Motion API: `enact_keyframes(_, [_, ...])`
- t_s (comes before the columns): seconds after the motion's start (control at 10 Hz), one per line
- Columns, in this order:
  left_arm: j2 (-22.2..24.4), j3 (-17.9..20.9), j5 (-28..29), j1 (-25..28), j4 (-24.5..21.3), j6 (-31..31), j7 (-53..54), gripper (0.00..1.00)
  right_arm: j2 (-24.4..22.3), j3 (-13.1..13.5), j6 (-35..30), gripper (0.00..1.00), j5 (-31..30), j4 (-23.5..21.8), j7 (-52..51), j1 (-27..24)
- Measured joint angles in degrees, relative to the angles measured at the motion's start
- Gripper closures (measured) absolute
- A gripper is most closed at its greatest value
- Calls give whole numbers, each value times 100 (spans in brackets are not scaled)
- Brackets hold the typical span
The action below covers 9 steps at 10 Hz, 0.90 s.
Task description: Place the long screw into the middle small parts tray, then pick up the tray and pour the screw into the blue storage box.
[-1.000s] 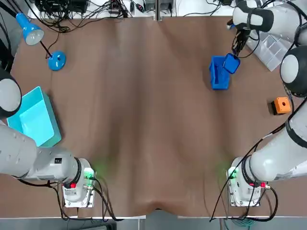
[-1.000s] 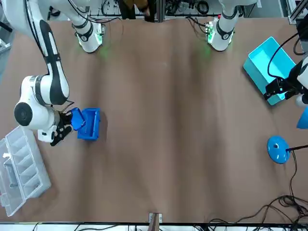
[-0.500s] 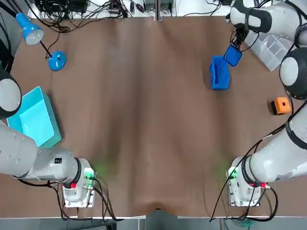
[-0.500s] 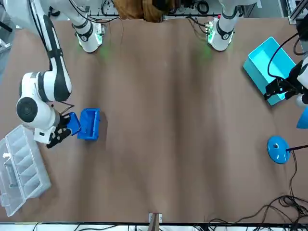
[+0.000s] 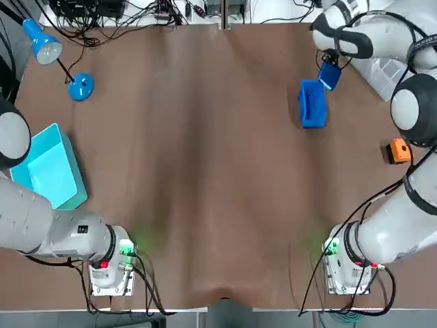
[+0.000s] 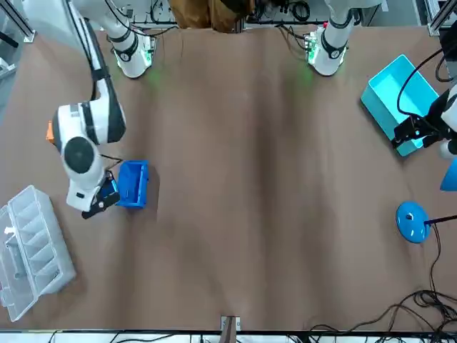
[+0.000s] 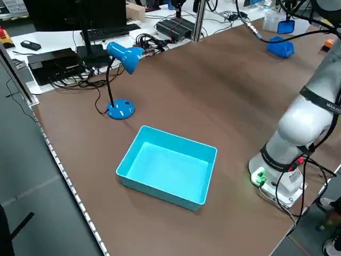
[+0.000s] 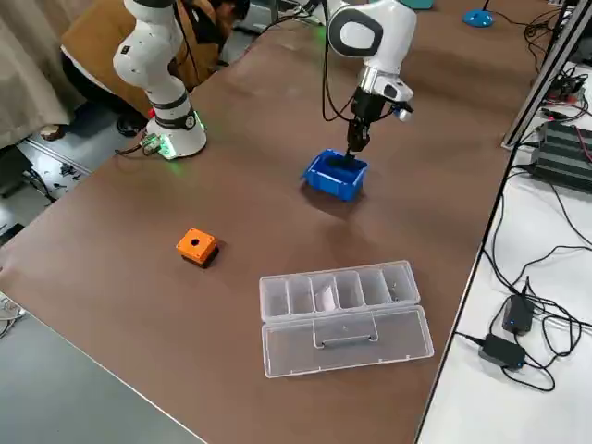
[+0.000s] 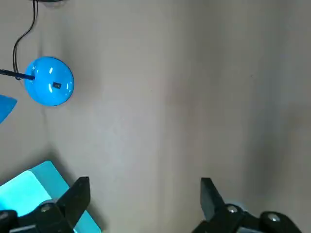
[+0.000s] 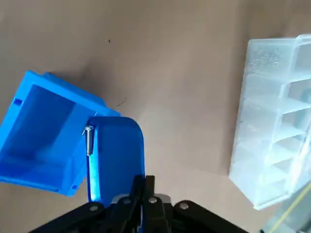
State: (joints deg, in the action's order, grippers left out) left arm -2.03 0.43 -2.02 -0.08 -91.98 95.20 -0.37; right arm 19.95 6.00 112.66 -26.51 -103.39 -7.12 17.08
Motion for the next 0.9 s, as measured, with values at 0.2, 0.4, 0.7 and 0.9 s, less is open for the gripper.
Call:
enact_keyframes(0.2, [0,-3,0,-1,0,0,0,0,9,-2,-108,97,-437,-54,393,235])
enact_keyframes(0.4, [0,-4,0,-1,0,0,0,0,17,-4,-318,97,-844,-184,772,452])
enact_keyframes(0.7, [0,-4,0,-1,0,0,0,0,19,-5,-683,97,-1184,-315,1150,716])
enact_keyframes(0.9, [0,-4,0,-1,0,0,0,0,19,-3,-772,97,-1297,-324,1251,762])
